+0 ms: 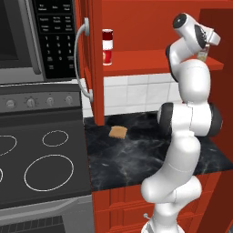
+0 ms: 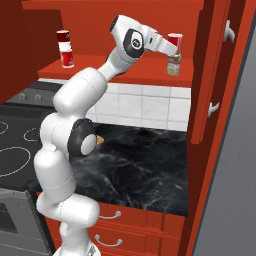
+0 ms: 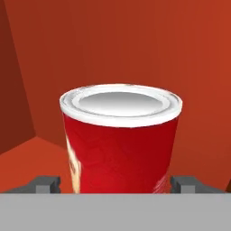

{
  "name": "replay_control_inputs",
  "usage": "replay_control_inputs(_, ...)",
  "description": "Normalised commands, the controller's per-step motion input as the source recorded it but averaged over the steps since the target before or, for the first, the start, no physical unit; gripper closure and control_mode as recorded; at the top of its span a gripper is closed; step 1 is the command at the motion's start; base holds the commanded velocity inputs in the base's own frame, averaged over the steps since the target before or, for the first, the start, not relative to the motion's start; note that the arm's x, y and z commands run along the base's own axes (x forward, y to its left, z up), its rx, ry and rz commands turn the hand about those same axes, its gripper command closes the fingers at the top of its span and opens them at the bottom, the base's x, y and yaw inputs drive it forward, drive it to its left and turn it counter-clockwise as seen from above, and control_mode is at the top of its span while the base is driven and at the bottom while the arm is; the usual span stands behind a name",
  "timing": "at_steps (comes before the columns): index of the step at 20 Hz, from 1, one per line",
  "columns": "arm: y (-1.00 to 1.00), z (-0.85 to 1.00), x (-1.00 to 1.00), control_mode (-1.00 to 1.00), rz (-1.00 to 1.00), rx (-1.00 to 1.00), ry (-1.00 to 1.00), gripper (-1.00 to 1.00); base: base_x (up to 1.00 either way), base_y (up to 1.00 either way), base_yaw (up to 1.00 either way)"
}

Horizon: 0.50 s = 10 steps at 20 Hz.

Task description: Stack two cans on top of the other two cans in the cabinet.

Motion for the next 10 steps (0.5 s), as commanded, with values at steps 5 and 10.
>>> replay_control_inputs(5,0.0,-0.04,0.05,-1.0,0.0,0.0,0.0,-1.0,0.0,0.0,0.0)
replay_control_inputs(10,0.06,0.0,-0.03,-1.0,0.0,0.0,0.0,-1.0,0.0,0.0,0.0)
